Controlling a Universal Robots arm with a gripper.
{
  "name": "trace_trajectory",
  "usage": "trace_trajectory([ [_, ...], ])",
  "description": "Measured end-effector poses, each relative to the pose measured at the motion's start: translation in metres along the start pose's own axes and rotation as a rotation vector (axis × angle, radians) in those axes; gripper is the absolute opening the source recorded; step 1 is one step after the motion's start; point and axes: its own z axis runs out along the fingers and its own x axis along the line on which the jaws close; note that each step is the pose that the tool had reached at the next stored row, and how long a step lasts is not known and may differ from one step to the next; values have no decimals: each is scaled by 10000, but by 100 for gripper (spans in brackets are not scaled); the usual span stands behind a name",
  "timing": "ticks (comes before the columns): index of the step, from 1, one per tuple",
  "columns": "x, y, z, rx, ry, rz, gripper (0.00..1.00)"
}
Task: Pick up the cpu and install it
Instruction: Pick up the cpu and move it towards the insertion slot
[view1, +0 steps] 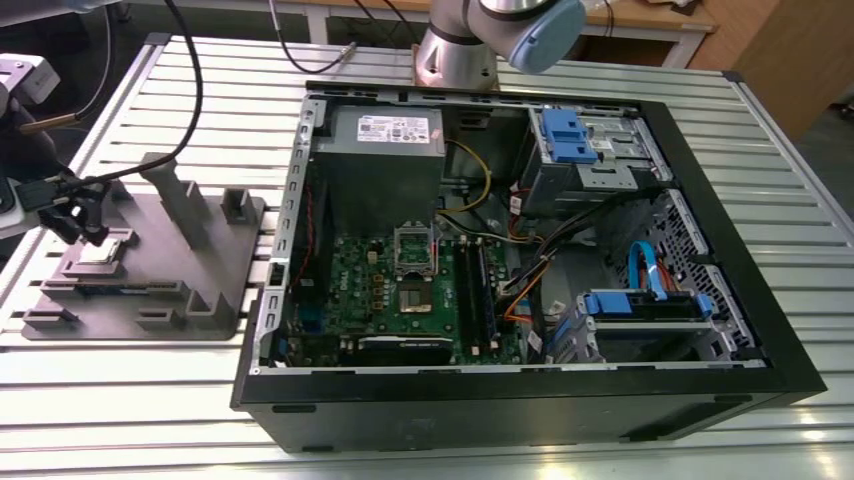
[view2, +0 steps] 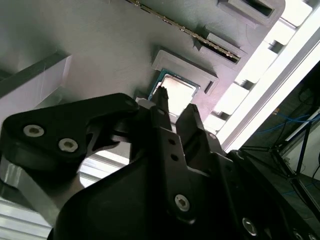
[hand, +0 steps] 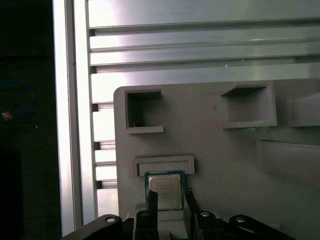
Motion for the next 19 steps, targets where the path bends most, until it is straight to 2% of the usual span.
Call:
trace_trajectory([
  [1, 0, 0, 0, 0, 0, 0, 35],
  [3, 0, 0, 0, 0, 0, 0, 47],
  [5, 0, 0, 0, 0, 0, -1, 47],
  [6, 0, 0, 0, 0, 0, -1, 53],
  [8, 0, -1, 4, -1, -1, -1, 53],
  [15, 1, -5, 97, 0, 9, -204, 53],
  [19, 1, -6, 125, 12, 13, -312, 53],
])
